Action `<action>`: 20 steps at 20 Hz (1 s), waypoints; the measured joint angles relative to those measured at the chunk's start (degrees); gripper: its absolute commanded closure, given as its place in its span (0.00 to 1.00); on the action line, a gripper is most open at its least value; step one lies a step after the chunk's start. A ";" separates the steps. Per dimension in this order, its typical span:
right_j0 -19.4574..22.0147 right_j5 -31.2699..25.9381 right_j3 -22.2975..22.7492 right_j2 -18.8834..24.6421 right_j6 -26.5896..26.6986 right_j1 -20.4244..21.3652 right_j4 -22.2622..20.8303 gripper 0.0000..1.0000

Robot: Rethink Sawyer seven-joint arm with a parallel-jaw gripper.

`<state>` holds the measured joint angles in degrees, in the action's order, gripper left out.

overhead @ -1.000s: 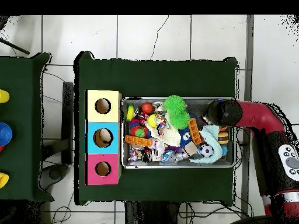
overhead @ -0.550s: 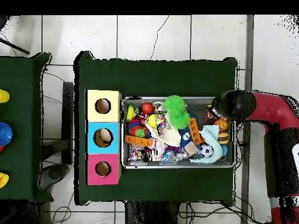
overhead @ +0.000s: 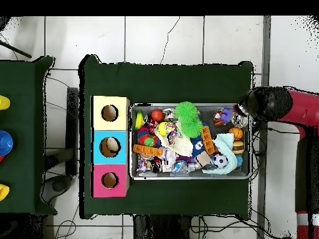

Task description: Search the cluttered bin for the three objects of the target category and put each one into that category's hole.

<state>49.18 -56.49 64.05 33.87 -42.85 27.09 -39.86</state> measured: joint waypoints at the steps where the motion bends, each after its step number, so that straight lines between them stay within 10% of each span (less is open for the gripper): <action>1: 0.00 0.00 -0.13 0.00 0.00 0.05 0.05 0.00; 20: 0.12 2.80 4.18 -1.04 0.00 4.78 -0.19 0.00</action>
<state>49.30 -53.69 68.23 32.83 -42.85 31.87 -40.05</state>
